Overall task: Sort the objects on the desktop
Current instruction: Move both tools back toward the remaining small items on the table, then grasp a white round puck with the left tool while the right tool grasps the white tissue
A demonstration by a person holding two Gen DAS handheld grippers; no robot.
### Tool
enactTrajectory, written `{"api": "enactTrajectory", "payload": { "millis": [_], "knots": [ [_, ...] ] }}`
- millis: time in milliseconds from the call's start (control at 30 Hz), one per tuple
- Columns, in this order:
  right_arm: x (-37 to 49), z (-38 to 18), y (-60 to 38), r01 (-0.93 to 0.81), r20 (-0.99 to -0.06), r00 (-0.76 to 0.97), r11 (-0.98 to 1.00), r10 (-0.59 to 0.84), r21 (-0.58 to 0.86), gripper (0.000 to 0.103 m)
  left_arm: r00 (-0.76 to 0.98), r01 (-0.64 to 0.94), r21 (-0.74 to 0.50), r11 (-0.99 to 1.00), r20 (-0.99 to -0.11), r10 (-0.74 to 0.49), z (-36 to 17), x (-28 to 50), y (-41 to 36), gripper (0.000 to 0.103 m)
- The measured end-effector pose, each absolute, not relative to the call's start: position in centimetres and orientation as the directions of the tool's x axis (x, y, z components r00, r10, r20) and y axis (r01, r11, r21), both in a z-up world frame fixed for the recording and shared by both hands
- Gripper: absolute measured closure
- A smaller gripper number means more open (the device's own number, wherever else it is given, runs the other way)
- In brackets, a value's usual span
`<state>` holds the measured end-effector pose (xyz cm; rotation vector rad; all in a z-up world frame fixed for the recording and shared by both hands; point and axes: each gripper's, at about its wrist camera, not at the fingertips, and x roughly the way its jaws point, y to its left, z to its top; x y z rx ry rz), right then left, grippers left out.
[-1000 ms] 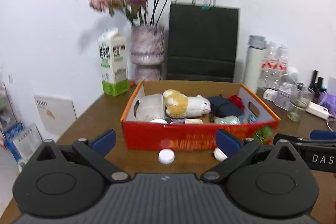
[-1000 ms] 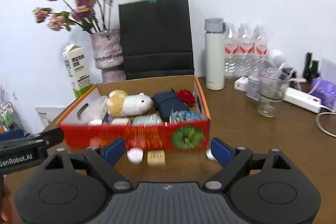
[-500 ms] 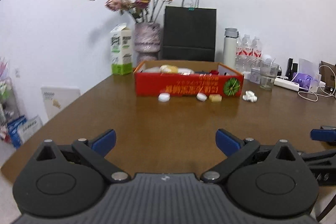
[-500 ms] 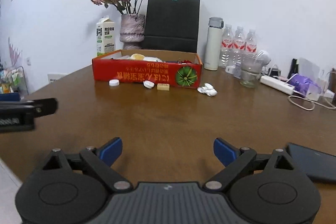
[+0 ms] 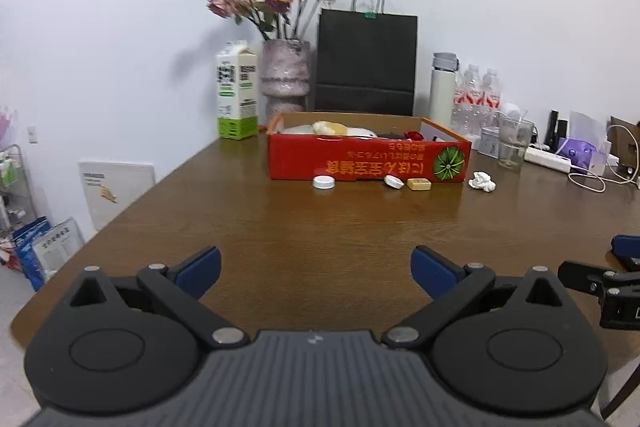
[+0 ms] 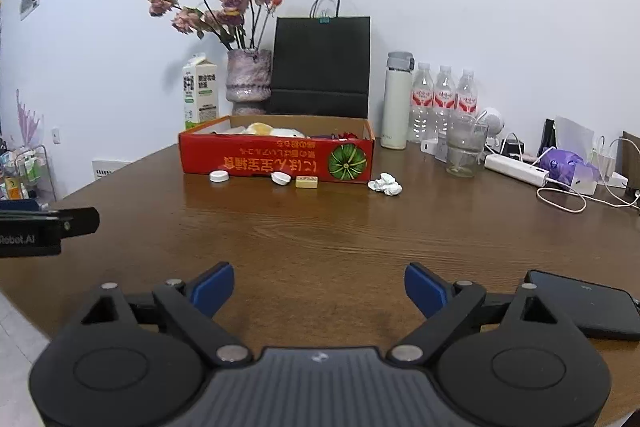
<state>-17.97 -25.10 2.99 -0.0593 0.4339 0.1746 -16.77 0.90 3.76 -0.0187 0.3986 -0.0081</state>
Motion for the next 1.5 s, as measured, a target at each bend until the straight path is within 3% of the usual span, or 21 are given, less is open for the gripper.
{"api": "enactTrajectory", "payload": {
  "millis": [300,433,500,600,767,867,933,967,1033,1067,1167,1367,1500],
  "knots": [
    [-5.8,3.9,-26.8,-0.183,-0.465,0.872,0.983,0.151,-0.024,0.022,0.888,0.112,0.053,0.992,-0.454,-0.076,4.2,-3.2,0.1,0.004],
    [2.4,2.9,-27.5,-0.151,-0.536,0.832,0.988,0.141,0.026,0.034,0.851,0.105,0.064,0.992,-0.522,-0.056,2.9,3.1,0.3,0.019],
    [5.8,2.2,-27.7,-0.147,-0.56,0.816,0.988,0.145,0.043,0.038,0.824,0.104,0.039,0.994,-0.563,-0.064,2.1,5.7,0.7,0.022],
    [9.4,1.5,-27.7,-0.123,-0.58,0.807,0.992,0.114,0.024,0.039,0.807,0.101,0.021,0.995,-0.586,-0.069,1.2,8.3,1.0,0.022],
    [13.0,0.5,-28.2,-0.098,-0.614,0.783,0.995,0.097,0.033,0.049,0.798,0.097,0.005,0.995,-0.597,-0.075,0.4,10.7,1.3,0.023],
    [14.0,-0.2,-28.3,-0.092,-0.631,0.771,0.995,0.087,0.025,0.071,0.798,0.094,0.005,0.996,-0.599,-0.072,0.1,11.3,1.4,0.03],
    [14.0,-0.4,-28.3,-0.09,-0.628,0.774,0.996,0.082,0.02,0.088,0.788,0.089,-0.009,0.996,-0.61,-0.076,-0.2,11.7,1.5,0.046],
    [13.9,-0.4,-28.3,-0.092,-0.626,0.775,0.995,0.087,0.024,0.088,0.793,0.085,-0.006,0.996,-0.605,-0.071,-0.1,11.6,1.5,0.05],
    [13.7,-0.4,-28.4,-0.094,-0.623,0.776,0.995,0.093,0.03,0.09,0.793,0.084,-0.002,0.996,-0.606,-0.068,0.0,11.7,1.5,0.071],
    [13.5,-0.4,-28.4,-0.095,-0.622,0.777,0.995,0.096,0.035,0.091,0.793,0.08,0.004,0.997,-0.606,-0.061,0.0,11.7,1.5,0.074],
    [12.0,0.1,-28.3,-0.102,-0.612,0.783,0.994,0.11,0.047,0.092,0.788,0.079,0.006,0.997,-0.613,-0.059,0.2,11.1,1.4,0.074],
    [4.6,2.6,-30.6,-0.155,-0.504,0.856,0.988,0.12,-0.028,0.091,0.808,0.093,0.03,0.995,-0.586,-0.058,1.3,6.7,1.1,0.074],
    [0.5,3.8,-35.3,-0.091,-0.466,0.884,0.993,0.043,-0.081,0.091,0.833,0.096,0.02,0.995,-0.548,-0.07,2.8,2.2,1.0,0.074]
  ]
}}
